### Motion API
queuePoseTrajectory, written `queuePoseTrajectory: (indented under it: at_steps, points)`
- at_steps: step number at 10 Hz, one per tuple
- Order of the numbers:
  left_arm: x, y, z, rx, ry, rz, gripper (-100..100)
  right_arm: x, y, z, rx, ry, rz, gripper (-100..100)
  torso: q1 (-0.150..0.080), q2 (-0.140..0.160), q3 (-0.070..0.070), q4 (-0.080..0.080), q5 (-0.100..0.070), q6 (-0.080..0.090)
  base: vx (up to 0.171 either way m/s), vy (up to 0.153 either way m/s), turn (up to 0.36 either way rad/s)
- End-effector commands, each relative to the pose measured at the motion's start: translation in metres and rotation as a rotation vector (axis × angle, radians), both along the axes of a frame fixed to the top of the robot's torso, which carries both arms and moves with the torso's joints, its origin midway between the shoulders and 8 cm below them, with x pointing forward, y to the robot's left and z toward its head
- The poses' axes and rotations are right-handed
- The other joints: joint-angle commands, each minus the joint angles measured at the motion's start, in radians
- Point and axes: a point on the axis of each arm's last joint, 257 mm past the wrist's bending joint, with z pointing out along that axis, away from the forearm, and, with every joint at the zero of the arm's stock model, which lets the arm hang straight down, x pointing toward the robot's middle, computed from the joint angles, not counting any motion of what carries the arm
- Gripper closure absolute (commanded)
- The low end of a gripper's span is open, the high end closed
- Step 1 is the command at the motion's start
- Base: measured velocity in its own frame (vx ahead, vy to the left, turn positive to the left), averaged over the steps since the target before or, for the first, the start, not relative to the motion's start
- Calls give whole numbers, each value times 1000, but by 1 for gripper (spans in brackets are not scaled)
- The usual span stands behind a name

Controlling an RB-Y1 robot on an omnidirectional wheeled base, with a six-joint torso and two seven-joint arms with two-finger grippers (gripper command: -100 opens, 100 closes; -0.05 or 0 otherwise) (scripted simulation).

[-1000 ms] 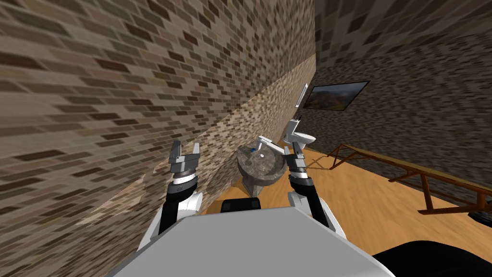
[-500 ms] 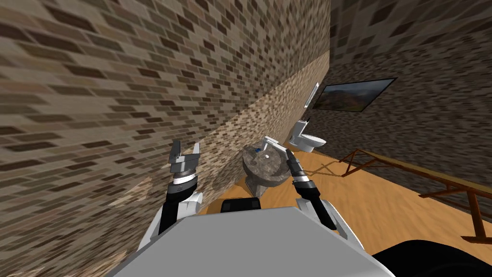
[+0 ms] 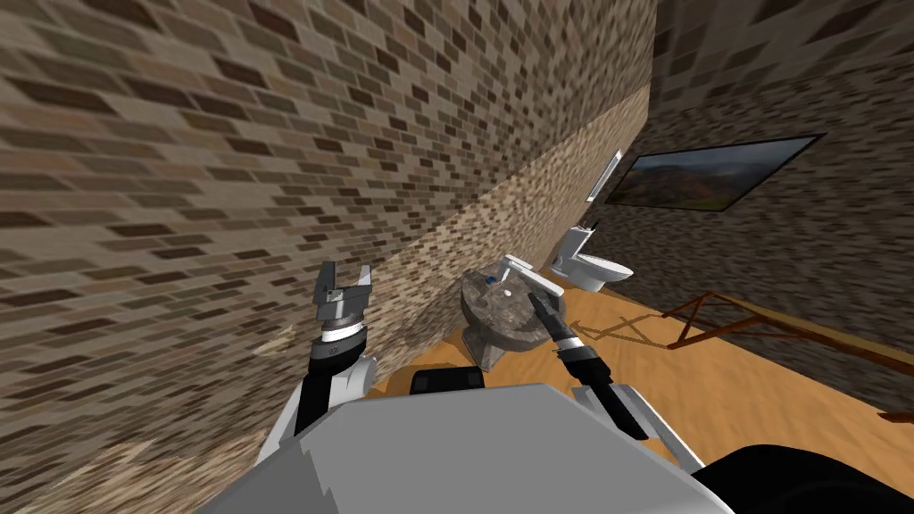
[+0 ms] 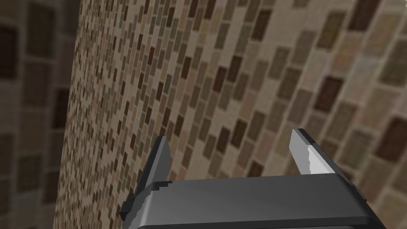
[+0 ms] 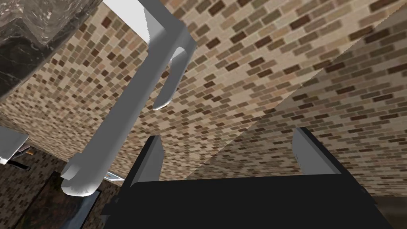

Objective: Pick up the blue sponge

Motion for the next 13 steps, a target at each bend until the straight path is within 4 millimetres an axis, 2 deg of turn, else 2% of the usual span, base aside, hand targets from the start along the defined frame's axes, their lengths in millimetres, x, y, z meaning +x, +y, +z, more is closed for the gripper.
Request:
queuePoseTrajectory:
  at_steps: [1, 2, 3, 4, 6, 7, 8, 9, 11, 12, 13]
  points:
    - [0, 0, 0, 0, 0, 0, 0, -10, -20, -25, -120, 83, -22, -100, 0, 0, 0, 0, 0, 0, -10, 45, 161]
    - [0, 0, 0, 0, 0, 0, 0, -10, -20, -24, -131, 85, -13, -100, 0, 0, 0, 0, 0, -1, -8, 32, 126]
    - [0, 0, 0, 0, 0, 0, 0, -19, -38, -46, -235, 157, -28, -100, 0, 0, 0, 0, 0, 0, -7, 37, 260]
    - [0, 0, 0, 0, 0, 0, 0, -18, -38, -46, -240, 157, -24, -100, 0, 0, 0, 0, 0, -1, -7, 29, 103]
    - [0, 0, 0, 0, 0, 0, 0, -42, -79, -85, -433, 298, -48, -100, 0, 0, 0, 0, 0, -1, -6, 52, 302]
    - [0, 0, 0, 0, 0, 0, 0, -40, -79, -83, -460, 299, -32, -100, 0, -1, 0, 0, 0, -1, 1, 38, 128]
    - [0, 0, 0, 0, 0, 0, 0, -52, -100, -100, -562, 369, -29, -100, 0, -1, 0, 0, 0, 0, -2, 42, 259]
    - [0, 0, 0, 0, 0, 0, 0, -52, -100, -99, -569, 368, -28, -100, 0, -1, 0, 0, 0, -1, -3, 26, 102]
    - [0, 0, 0, 0, 0, 0, 0, -80, -139, -126, -756, 490, -14, -100, 0, -1, 0, 0, 0, -1, -1, 46, 370]
    - [0, 0, 0, 0, 0, 0, 0, -79, -143, -126, -780, 499, -1, -100, 0, -1, 0, 0, 0, -1, 2, 27, 83]
    - [0, 0, 0, 0, 0, 0, 0, -92, -159, -135, -869, 549, 17, -100, -1, -1, 0, 0, 0, 1, 8, 34, 183]
